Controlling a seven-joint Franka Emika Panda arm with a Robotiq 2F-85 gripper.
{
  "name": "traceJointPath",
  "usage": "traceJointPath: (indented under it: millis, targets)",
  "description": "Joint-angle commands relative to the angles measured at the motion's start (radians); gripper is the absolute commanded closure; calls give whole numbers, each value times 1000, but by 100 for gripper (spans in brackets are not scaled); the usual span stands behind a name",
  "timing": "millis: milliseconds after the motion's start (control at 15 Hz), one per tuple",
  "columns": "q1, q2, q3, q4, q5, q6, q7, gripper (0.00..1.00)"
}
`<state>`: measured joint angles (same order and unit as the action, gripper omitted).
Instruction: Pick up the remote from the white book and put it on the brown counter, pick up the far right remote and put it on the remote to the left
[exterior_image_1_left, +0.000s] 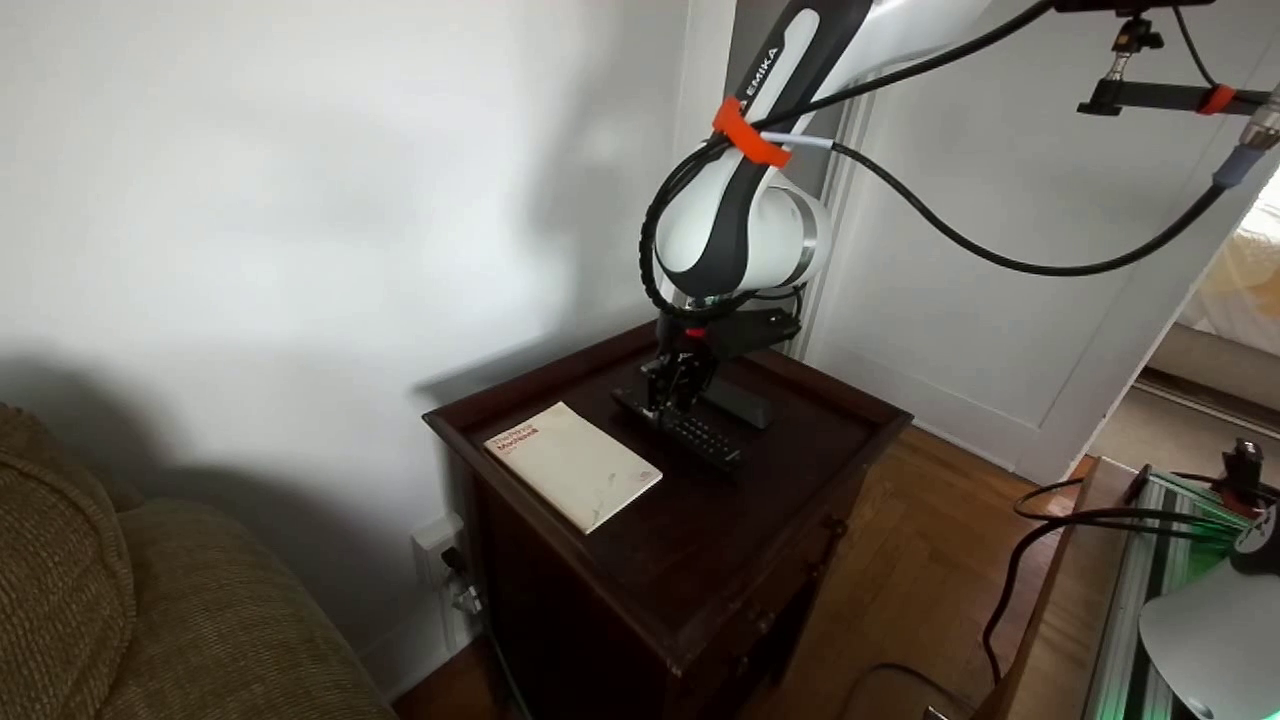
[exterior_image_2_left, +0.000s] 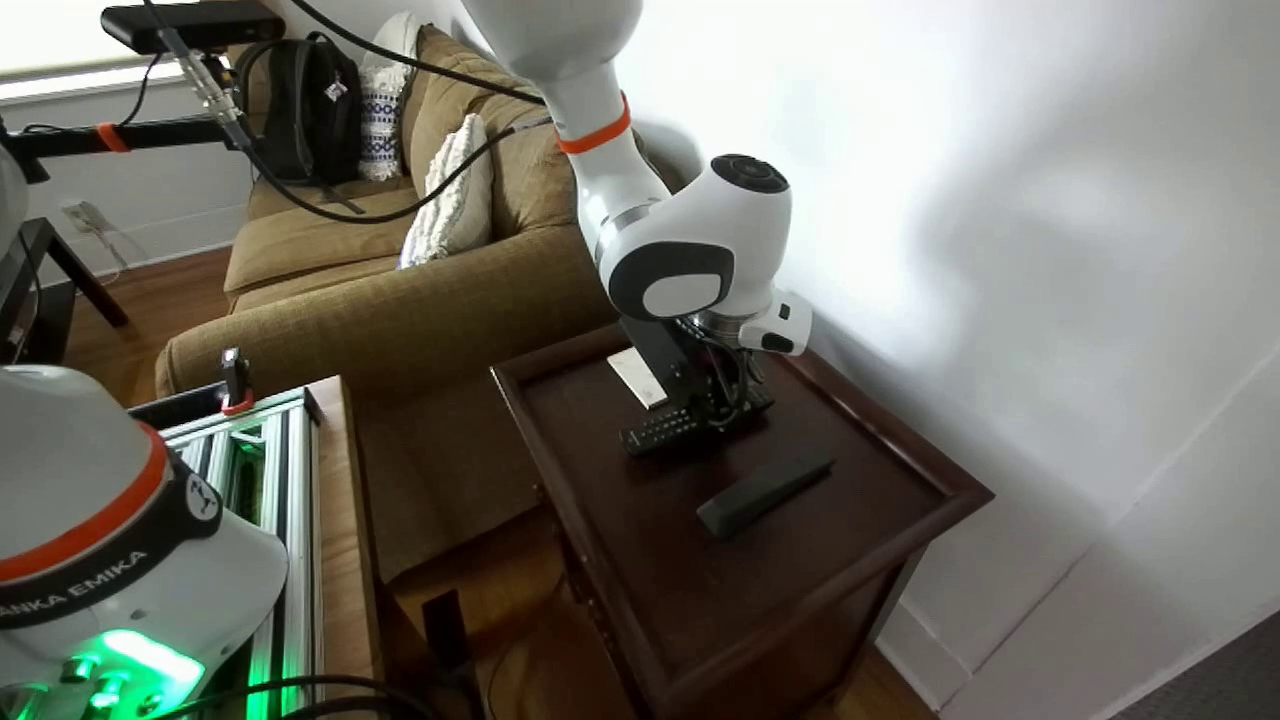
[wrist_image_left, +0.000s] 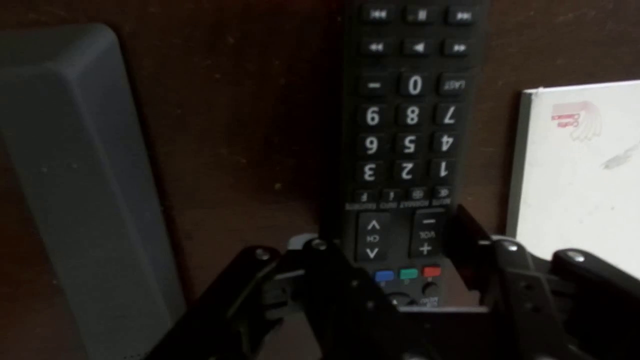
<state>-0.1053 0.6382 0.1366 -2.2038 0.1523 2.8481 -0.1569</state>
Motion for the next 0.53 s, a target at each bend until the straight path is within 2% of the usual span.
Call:
traceJointPath:
  millis: [0,67,267,467]
  targets:
    - [-21,1,7,-7,-20,17,-21,20]
    - [-21,-6,3,-10,-20,13,-18,19]
    - [-36,-44,2,-29,-11,23,-20,0]
    - [-57,-96,-4,-48,-4,17,-18,0]
